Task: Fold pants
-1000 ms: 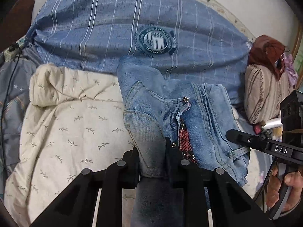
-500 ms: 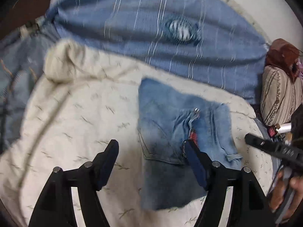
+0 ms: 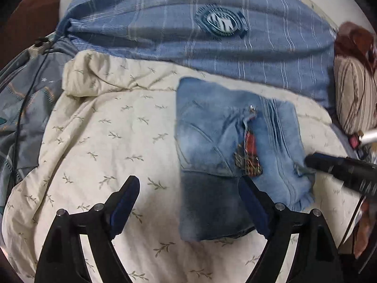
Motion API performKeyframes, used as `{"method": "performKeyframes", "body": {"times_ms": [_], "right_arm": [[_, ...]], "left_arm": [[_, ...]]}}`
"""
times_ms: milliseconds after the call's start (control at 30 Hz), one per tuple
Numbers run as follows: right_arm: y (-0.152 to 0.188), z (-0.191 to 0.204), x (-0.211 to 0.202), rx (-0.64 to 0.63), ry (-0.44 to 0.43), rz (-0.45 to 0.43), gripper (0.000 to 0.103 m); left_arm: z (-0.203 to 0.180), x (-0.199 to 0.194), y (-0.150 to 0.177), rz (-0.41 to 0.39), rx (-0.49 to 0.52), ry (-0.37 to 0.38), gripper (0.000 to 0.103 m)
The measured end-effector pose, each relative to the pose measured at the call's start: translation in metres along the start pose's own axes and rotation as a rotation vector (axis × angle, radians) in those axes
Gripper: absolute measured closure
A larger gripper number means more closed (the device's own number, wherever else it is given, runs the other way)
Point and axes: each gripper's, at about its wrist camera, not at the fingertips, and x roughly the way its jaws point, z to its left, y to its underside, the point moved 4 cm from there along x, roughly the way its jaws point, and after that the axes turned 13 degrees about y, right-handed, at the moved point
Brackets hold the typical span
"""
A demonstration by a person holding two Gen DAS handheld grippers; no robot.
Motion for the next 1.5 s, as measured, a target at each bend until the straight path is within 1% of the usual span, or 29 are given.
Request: {"method": "performKeyframes", "body": {"times_ms": [67,100,133,167,200,233,300,367,400,500,600,633,700,767,833,900,933,967,1033,1100,1133,1200,1300,1400,1500], "right_arm": [[-0.017,-0.002,-0.002,0.024,-0.018,-0.024,0.068],[-0.022,-0.001,-0.001,0.026,-0.028,-0.028,0.066],[-0.032,0.001,0.002,0.03,-0.042,-0.031,0.064],[-0.04,0.001,0.008,0.04,-0.06,-0.023,0.053],[-0.049,0.001,0.017,0.059,-0.086,-0.01,0.046],[-0.054,0.003,0.024,0.073,-0.1,-0.003,0.045],[-0.062,0.004,0.05,0.084,-0.114,0.058,0.043],[-0.058,0.0,0.087,0.098,-0.072,0.153,0.042],[-0.054,-0.004,0.095,0.121,-0.088,0.172,0.042],[-0.052,-0.008,0.08,0.15,-0.111,0.142,0.042],[-0.047,-0.01,0.048,0.146,-0.117,0.091,0.042],[-0.042,-0.012,0.033,0.138,-0.123,0.063,0.042],[-0.03,-0.015,0.006,0.113,-0.102,0.021,0.042],[-0.012,-0.015,-0.019,0.096,-0.093,-0.019,0.039],[0.009,-0.014,-0.042,0.096,-0.078,-0.072,0.036],[0.03,-0.014,-0.061,0.086,-0.046,-0.12,0.028],[0.042,-0.012,-0.068,0.063,-0.024,-0.148,0.026],[0.052,-0.011,-0.072,0.046,0.012,-0.165,0.022],[0.069,-0.009,-0.069,0.002,0.079,-0.149,0.022],[0.08,-0.005,-0.066,-0.043,0.099,-0.113,0.022],[0.084,-0.003,-0.067,-0.062,0.116,-0.109,0.021],[0.087,0.0,-0.072,-0.098,0.159,-0.131,0.01],[0.087,-0.001,-0.079,-0.127,0.208,-0.153,0.0],[0.085,-0.002,-0.083,-0.135,0.247,-0.156,0.0],[0.081,-0.004,-0.084,-0.133,0.241,-0.157,0.0]], "left_arm": [[0.0,0.009,0.004,0.041,0.01,-0.001,0.017],[0.0,0.013,0.008,0.058,0.012,-0.005,0.017],[0.002,0.015,0.009,0.055,0.007,-0.006,0.017],[0.002,0.013,0.01,0.044,-0.001,0.003,0.017],[0.003,0.013,0.009,0.045,-0.006,0.009,0.017],[0.004,0.014,0.008,0.048,-0.01,0.014,0.016],[0.005,0.014,0.009,0.046,-0.02,0.017,0.015],[0.006,0.015,0.01,0.037,-0.029,0.028,0.014],[0.006,0.015,0.01,0.035,-0.034,0.028,0.014],[0.007,0.013,0.01,0.034,-0.036,0.023,0.014],[0.005,0.004,0.009,0.029,-0.049,0.021,0.014],[0.004,0.0,0.009,0.021,-0.051,0.021,0.014],[0.002,-0.012,0.011,0.006,-0.051,0.023,0.014],[-0.001,-0.025,0.013,-0.015,-0.044,0.024,0.014],[-0.009,-0.04,0.02,-0.038,-0.03,0.01,0.013],[-0.015,-0.05,0.025,-0.06,-0.013,-0.022,0.009],[-0.021,-0.056,0.03,-0.063,0.002,-0.035,0.006],[-0.024,-0.058,0.032,-0.065,0.009,-0.038,0.006],[-0.03,-0.064,0.037,-0.078,0.005,-0.05,0.006],[-0.035,-0.067,0.041,-0.081,-0.014,-0.047,0.006],[-0.037,-0.07,0.043,-0.085,-0.021,-0.042,0.006],[-0.039,-0.074,0.043,-0.093,-0.023,-0.051,0.006],[-0.045,-0.079,0.042,-0.089,0.0,-0.08,0.006],[-0.05,-0.082,0.039,-0.092,0.029,-0.1,0.003],[-0.054,-0.085,0.037,-0.09,0.046,-0.096,0.002]]}}
